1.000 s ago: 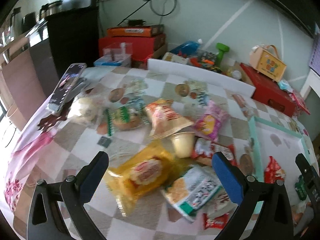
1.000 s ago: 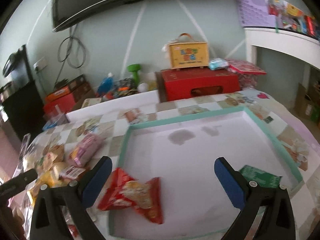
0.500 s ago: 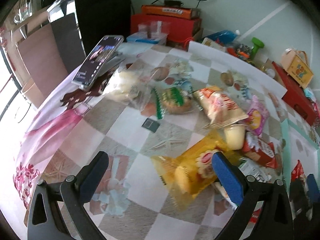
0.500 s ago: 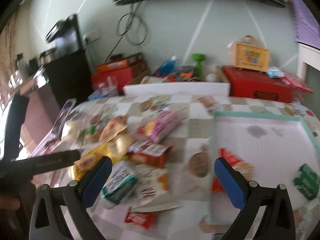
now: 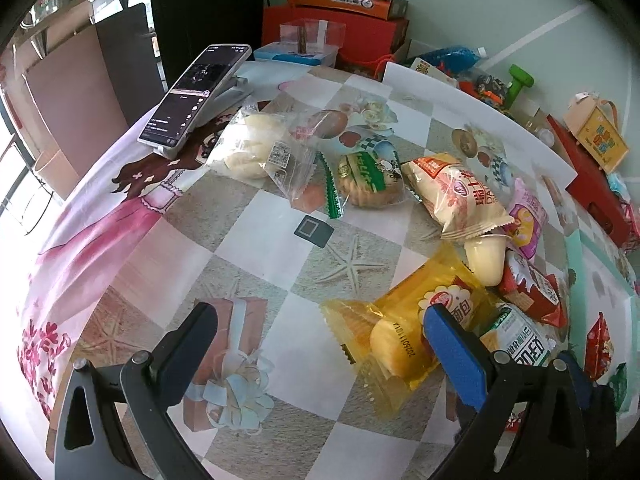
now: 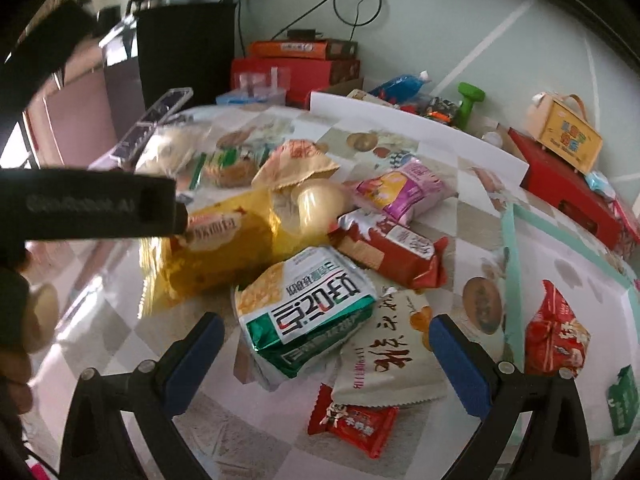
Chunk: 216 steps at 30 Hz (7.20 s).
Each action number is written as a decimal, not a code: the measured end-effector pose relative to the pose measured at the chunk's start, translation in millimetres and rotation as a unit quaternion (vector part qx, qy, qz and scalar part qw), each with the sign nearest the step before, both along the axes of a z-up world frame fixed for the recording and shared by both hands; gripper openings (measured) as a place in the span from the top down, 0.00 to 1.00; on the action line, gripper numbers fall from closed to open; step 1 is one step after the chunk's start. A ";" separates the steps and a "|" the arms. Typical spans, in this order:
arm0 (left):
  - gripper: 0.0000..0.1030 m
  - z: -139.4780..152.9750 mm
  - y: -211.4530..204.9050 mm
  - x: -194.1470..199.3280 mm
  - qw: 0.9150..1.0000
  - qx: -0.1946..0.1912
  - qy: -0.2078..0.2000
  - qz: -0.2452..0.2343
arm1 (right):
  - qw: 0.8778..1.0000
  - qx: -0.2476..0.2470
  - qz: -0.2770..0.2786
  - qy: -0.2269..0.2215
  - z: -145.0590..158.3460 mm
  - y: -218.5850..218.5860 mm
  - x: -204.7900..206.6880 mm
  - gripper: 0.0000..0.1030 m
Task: Organize snacks
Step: 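Grasp the yellow bread bag with the left tool while the right tool grasps the white-green snack bag, then lift the white-green snack bag with the right tool while the left tool regrips the yellow bread bag, then carry both bags over the tray and release them inside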
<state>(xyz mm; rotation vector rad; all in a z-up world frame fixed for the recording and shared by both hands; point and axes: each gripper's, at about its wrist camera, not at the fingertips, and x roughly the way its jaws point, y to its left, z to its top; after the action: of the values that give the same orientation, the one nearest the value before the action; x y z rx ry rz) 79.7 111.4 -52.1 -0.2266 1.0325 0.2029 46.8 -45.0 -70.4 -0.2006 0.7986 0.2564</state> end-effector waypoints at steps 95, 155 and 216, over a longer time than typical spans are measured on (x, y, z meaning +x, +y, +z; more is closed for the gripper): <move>0.28 21.3 -24.9 -3.4 0.997 -0.065 -0.028 -0.038 | 0.992 0.099 -0.077 -0.002 32.1 -65.4 5.0 0.36; 0.54 1.6 -75.8 -14.1 0.995 -0.026 0.037 -0.089 | 0.977 0.156 -0.147 0.005 52.8 -111.7 -13.8 0.35; 0.11 59.1 -270.6 39.1 0.970 -0.004 -0.104 -0.219 | 0.925 0.140 -0.349 -0.047 36.7 -288.3 -8.7 0.00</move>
<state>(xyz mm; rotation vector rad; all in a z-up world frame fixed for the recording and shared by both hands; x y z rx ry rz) 118.8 -159.1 7.1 -0.0219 0.8497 -0.2230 38.0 -333.3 -33.7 0.3423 0.6842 -0.3143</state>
